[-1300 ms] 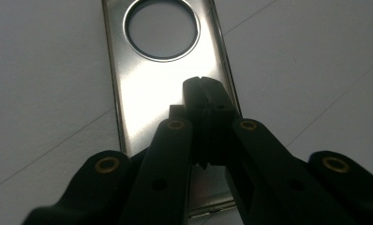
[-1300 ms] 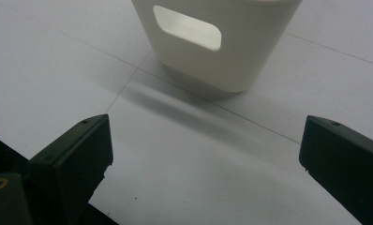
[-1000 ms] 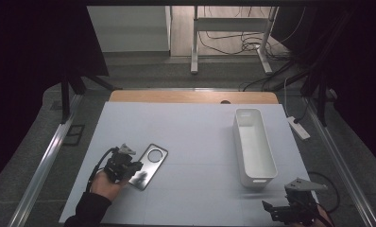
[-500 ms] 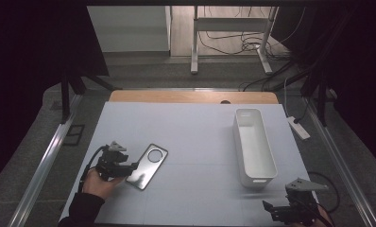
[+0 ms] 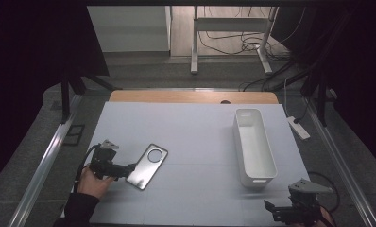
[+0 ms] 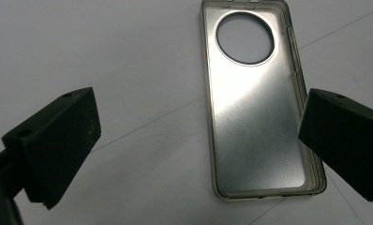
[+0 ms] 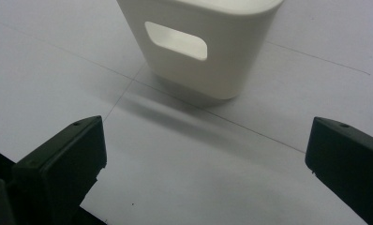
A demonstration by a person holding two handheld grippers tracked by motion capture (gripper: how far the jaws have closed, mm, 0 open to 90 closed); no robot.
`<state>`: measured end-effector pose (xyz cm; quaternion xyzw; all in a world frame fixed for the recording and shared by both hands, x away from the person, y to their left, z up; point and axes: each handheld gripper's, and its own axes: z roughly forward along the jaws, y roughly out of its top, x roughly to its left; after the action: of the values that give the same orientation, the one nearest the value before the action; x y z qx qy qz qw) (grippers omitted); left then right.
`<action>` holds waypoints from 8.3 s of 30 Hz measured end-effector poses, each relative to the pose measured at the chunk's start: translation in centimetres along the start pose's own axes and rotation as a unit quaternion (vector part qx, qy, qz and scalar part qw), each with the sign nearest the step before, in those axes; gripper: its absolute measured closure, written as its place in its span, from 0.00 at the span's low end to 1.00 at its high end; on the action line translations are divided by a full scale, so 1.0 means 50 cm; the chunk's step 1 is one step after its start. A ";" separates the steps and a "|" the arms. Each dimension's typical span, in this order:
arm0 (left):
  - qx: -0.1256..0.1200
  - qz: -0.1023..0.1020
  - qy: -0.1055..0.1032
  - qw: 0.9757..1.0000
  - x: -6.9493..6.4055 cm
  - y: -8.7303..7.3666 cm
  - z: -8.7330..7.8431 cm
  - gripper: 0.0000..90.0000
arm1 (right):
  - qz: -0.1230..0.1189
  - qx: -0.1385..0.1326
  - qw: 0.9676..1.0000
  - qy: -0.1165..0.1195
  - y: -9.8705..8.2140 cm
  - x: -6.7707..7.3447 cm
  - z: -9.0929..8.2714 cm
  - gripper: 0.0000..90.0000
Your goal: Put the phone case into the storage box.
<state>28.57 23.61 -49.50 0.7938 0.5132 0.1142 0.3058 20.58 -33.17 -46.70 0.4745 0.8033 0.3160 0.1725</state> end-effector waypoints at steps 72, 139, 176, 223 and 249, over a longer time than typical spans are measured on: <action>0.066 0.022 -0.026 0.997 -0.006 -0.014 0.057 0.99 | -0.010 0.013 1.000 0.005 0.003 0.004 0.005 0.00; -0.102 0.037 -0.072 0.992 -0.129 -0.051 -0.050 0.99 | -0.042 -0.074 0.988 0.132 0.114 0.034 -0.017 0.00; -0.138 0.059 -0.088 0.985 -0.168 -0.022 -0.039 0.99 | -0.059 -0.066 0.975 0.204 0.191 0.058 0.057 0.00; -0.167 0.084 -0.087 0.979 -0.245 0.000 -0.002 0.99 | -0.016 -0.025 0.960 0.280 0.231 0.184 0.160 0.00; -0.185 0.093 -0.099 0.973 -0.280 -0.001 0.009 0.99 | 0.012 0.004 0.953 0.303 0.254 0.231 0.203 0.05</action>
<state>22.47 11.07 -48.02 0.7750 0.3748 0.1559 0.4843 29.06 -15.16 -45.45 0.3667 0.8132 0.4440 -0.0847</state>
